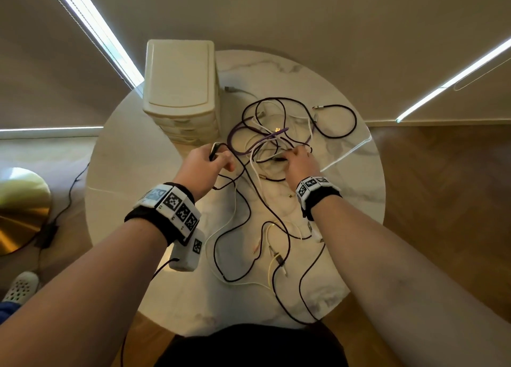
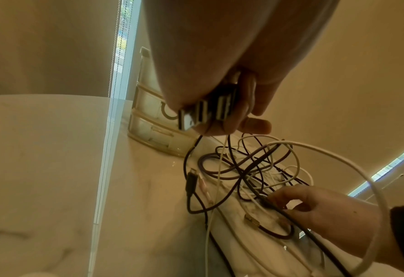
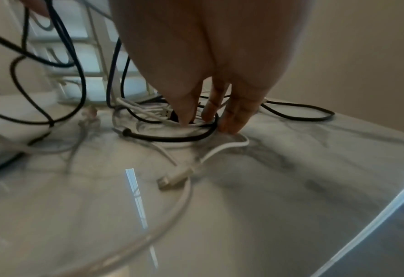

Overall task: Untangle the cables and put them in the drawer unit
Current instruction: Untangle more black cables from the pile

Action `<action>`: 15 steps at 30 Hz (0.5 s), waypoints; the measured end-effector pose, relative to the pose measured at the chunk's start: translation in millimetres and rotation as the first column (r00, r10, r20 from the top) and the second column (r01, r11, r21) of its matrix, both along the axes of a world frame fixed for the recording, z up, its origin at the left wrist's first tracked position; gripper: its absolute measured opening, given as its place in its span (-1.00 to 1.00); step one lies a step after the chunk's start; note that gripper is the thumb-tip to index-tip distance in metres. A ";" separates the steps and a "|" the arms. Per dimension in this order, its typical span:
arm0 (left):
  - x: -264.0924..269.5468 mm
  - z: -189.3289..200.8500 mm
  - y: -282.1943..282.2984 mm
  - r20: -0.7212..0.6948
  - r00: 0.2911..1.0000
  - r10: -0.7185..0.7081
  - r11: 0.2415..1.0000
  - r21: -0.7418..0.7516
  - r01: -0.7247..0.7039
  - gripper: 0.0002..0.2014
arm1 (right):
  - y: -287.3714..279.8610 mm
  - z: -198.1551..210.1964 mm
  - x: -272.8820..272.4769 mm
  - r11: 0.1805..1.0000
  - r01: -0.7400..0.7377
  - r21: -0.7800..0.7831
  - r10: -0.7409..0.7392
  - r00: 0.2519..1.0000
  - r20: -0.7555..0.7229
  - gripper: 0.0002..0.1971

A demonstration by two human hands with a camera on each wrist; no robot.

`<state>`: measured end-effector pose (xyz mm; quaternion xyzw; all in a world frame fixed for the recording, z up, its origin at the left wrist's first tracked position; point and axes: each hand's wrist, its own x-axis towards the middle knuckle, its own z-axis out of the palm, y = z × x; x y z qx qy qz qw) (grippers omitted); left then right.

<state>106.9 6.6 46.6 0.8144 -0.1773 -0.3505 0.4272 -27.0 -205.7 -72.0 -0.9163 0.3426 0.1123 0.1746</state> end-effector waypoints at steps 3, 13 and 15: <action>2.8 -3.8 2.2 -0.001 1.000 0.005 1.000 0.015 -0.005 -0.75 | -5.2 -2.6 1.4 0.996 -0.090 -0.021 0.087 0.990 -0.109 -0.73; 6.2 -5.6 -8.3 -0.122 0.992 0.034 0.999 0.004 -0.034 -0.63 | -1.3 99.4 7.6 0.852 0.098 0.514 -0.357 0.827 0.434 -0.86; 6.1 -0.5 -11.6 -0.161 0.985 0.057 0.997 -0.042 -0.064 -0.62 | -0.4 137.3 11.6 0.858 0.030 0.513 -0.336 0.789 0.515 -0.85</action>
